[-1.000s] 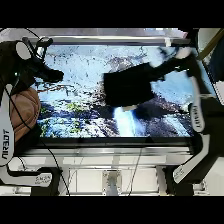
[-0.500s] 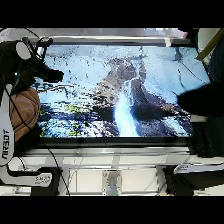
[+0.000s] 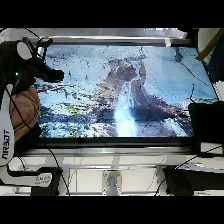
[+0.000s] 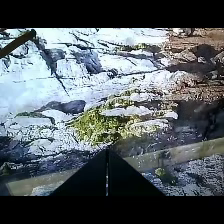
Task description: Fold the clothes and pants, and hang the long-sleeved shirts on hangers.
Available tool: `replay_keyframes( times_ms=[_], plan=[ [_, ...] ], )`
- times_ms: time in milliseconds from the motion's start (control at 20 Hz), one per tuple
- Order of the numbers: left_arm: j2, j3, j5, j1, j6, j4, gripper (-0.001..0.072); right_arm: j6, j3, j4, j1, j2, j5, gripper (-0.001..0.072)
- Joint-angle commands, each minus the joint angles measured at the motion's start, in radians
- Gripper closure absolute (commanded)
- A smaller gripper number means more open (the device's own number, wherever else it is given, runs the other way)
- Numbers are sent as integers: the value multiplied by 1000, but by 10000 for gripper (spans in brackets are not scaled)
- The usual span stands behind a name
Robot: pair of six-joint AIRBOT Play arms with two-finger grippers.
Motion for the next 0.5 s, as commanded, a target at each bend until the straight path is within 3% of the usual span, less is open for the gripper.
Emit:
replay_keyframes(
  times_ms=[0,50,100,300,450],
  plan=[
    [1,0,0,-2,-10,1,700,-24,-208,-40,-19,3,2,497],
    [1,0,0,-2,-10,1,700,-19,-251,-42,-19,3,26,280],
    [1,0,0,-2,-10,0,700,11,-267,-41,-19,8,25,212],
    [1,0,0,-9,-10,-6,701,65,-191,80,-19,74,21,224],
    [1,0,0,-9,-10,-7,700,64,-46,408,-3,102,20,251]
  ],
)
